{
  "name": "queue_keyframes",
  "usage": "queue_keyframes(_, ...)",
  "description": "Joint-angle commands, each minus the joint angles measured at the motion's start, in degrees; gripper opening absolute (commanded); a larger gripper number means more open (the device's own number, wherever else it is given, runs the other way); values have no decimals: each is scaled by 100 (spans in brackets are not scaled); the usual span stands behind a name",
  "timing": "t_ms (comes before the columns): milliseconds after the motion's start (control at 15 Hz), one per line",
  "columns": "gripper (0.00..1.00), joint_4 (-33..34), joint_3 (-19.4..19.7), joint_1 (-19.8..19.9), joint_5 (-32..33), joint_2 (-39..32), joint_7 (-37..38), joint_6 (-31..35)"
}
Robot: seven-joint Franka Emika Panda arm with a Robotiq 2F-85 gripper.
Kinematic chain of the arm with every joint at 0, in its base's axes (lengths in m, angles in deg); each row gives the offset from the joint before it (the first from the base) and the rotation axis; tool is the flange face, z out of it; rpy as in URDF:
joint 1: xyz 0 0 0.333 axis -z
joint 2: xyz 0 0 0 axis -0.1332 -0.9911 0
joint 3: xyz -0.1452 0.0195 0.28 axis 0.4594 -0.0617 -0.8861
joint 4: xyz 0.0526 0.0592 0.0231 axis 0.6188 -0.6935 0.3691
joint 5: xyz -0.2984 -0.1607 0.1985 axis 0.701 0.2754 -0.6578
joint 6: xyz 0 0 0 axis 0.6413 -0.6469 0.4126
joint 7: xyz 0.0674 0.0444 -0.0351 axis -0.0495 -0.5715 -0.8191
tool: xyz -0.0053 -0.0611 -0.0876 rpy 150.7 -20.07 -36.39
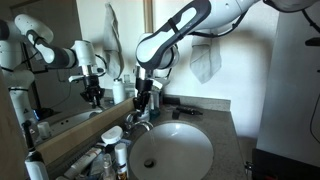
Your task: Open the tap then close it
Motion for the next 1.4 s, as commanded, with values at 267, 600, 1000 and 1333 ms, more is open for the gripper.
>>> queue_keyframes(267, 8, -558, 71, 177, -61, 430, -2, -590)
queue_keyframes(600, 8, -649, 58, 200, -212, 431, -2, -567)
queue_keyframes(1000, 8, -634, 71, 208, -238, 423, 11, -599)
queue_keyframes(1333, 8, -620, 65, 203, -234, 401, 7, -671)
